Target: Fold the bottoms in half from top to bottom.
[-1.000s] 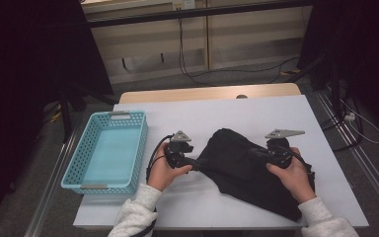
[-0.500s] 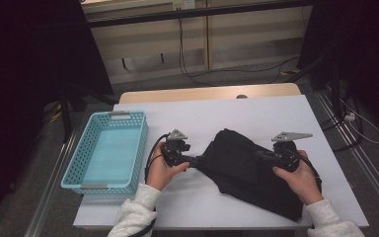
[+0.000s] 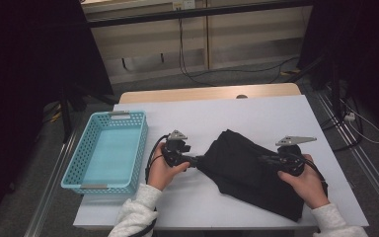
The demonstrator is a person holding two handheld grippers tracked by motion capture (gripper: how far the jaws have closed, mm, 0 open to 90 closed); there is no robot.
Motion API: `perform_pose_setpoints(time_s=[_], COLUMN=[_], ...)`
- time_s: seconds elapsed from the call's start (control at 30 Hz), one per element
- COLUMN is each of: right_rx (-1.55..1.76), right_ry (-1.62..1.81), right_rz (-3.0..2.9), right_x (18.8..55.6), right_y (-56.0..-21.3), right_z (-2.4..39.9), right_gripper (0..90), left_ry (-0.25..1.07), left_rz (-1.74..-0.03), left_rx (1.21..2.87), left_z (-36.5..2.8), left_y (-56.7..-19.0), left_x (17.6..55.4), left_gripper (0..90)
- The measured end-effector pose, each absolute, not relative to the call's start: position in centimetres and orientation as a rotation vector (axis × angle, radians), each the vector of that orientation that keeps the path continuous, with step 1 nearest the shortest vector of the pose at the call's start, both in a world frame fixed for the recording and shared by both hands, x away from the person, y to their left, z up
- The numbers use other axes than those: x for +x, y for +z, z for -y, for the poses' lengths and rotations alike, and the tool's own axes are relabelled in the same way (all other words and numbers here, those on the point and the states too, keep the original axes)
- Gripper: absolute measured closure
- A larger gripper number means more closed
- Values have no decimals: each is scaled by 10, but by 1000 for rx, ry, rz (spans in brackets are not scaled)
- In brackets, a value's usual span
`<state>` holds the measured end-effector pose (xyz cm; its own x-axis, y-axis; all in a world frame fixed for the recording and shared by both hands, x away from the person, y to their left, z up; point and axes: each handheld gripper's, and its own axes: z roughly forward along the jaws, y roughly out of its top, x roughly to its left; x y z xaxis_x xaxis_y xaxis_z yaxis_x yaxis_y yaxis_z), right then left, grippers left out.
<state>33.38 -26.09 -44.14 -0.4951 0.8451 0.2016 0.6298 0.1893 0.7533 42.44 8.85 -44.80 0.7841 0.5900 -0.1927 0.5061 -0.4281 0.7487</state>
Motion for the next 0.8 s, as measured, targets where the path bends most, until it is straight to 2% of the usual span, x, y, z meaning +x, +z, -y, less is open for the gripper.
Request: perform_pose_setpoints(time_s=[0.8], right_rx=[1428], right_ry=[1211], right_rz=[-2163], right_x=[312], right_y=[-430], right_z=[281], right_gripper=[888], left_ry=[79], left_rz=[-776], left_rx=[2115], left_z=[-72], left_y=[-448], left_x=[417], left_gripper=[263])
